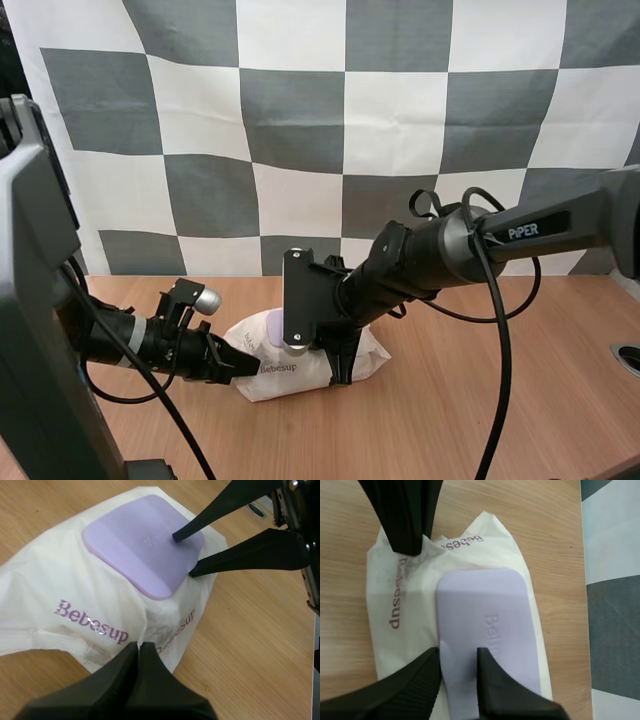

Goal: Open the wet wipes lid

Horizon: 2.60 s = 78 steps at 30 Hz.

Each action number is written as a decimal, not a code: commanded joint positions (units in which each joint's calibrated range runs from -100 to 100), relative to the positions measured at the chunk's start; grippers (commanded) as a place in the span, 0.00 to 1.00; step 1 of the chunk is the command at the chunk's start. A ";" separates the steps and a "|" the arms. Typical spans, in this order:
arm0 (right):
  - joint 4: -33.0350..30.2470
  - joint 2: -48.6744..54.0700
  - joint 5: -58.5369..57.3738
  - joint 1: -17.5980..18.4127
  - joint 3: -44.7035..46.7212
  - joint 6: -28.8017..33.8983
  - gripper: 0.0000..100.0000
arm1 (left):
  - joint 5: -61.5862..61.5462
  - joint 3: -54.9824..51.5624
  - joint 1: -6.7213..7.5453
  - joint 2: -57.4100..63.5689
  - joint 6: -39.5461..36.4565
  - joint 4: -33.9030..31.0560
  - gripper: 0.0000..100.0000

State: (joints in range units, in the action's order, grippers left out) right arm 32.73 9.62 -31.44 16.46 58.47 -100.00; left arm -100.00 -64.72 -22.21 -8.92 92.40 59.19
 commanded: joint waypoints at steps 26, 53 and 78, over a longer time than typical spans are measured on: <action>3.95 1.71 8.51 0.01 -1.30 0.00 0.00 | 0.00 0.03 0.04 -0.06 1.00 -1.62 0.00; 11.18 -10.53 13.14 0.01 -15.07 0.00 0.00 | 0.00 -1.47 0.04 -0.06 1.00 -2.53 0.00; 14.48 -15.64 16.34 0.01 -18.05 0.00 0.01 | 0.00 -1.50 0.04 0.05 0.91 -1.01 0.15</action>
State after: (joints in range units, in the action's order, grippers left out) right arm 46.06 -6.00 -15.06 16.46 40.41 -100.00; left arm -100.00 -66.20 -22.21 -8.92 92.40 58.10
